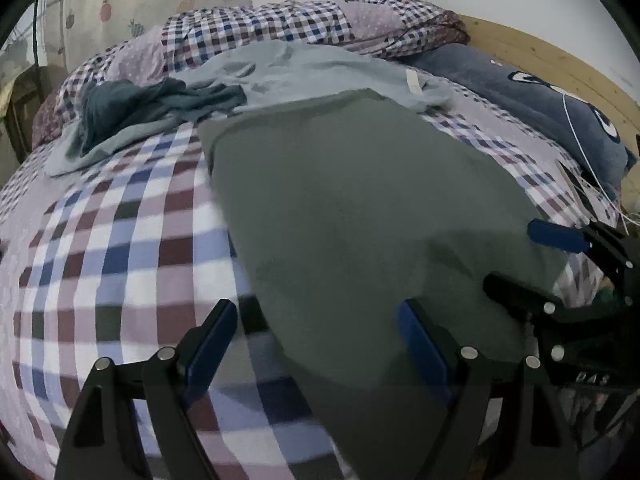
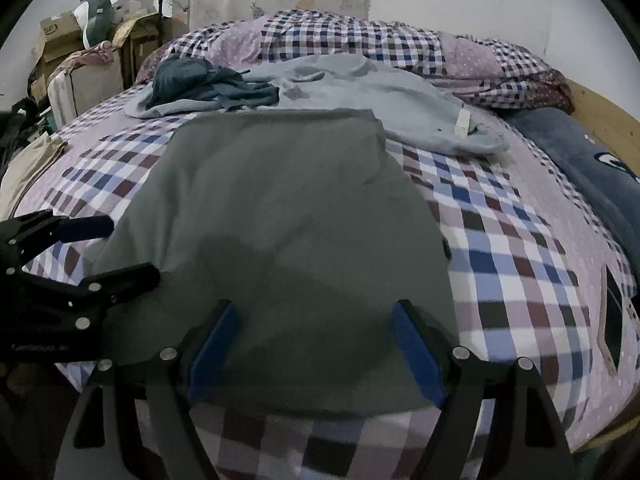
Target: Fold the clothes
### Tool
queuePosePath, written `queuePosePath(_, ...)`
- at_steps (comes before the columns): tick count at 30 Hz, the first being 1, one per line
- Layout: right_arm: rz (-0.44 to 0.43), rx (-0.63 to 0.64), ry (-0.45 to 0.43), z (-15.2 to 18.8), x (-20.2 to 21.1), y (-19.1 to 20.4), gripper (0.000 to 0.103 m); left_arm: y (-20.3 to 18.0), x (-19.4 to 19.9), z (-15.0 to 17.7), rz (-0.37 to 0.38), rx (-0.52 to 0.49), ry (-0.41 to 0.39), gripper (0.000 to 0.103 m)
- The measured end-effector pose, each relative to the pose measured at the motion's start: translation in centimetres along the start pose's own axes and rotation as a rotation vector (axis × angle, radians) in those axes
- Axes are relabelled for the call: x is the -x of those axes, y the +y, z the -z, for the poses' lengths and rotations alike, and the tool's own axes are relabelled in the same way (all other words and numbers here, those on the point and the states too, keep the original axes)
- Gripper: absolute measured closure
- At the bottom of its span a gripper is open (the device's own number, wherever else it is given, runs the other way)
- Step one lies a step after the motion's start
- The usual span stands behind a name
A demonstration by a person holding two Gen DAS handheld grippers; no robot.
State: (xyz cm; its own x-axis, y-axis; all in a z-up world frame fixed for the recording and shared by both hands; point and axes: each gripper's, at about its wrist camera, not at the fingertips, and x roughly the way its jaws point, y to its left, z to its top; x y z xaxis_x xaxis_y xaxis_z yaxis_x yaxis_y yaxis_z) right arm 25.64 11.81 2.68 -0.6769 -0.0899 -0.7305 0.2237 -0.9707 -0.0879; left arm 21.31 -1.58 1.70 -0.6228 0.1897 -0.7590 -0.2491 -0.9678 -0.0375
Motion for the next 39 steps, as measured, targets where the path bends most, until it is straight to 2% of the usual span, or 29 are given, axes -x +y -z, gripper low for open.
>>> queuePosePath(6, 0.029, 0.015, 0.028, 0.7, 0.8, 0.6, 0.020, 0.0, 1.0, 1.4, 0.020, 0.028, 0.027, 0.017)
queuePosePath(13, 0.039, 0.030, 0.065, 1.1, 1.0, 1.0, 0.020, -1.2, 1.7, 3.2, -0.001, -0.020, 0.073, 0.017)
queuePosePath(19, 0.045, 0.078, 0.109, 1.4, 0.9, 1.5, 0.020, -1.2, 1.1, 4.2, 0.039, -0.001, 0.156, 0.016)
queuePosePath(22, 0.043, 0.088, 0.118, 1.4, 1.5, 1.5, 0.020, -1.0, 1.0, 4.6, 0.088, 0.005, 0.200, 0.016)
queuePosePath(25, 0.025, 0.060, 0.091, 1.9, 2.8, 1.3, 0.020, 0.7, 2.0, 4.9, 0.168, 0.125, 0.192, 0.016)
queuePosePath(28, 0.018, 0.059, 0.064, 2.5, 4.0, 1.3, 0.020, 3.5, 4.0, 5.0, 0.241, 0.283, 0.120, 0.016)
queuePosePath(31, -0.009, 0.012, 0.000, 2.5, 5.3, 0.5, 0.020, 6.8, 5.7, 5.6, 0.303, 0.445, 0.042, 0.016)
queuePosePath(34, -0.047, -0.063, -0.074, 1.9, 6.5, -0.8, 0.020, 9.5, 5.7, 6.0, 0.420, 0.606, -0.009, 0.016)
queuePosePath(36, -0.070, -0.108, -0.123, 1.5, 7.3, -1.6, 0.020, 9.9, 5.3, 6.1, 0.505, 0.656, -0.030, 0.016)
queuePosePath(39, -0.091, -0.153, -0.191, 1.1, 8.3, -2.4, 0.020, 9.1, 3.9, 5.6, 0.599, 0.656, -0.004, 0.016)
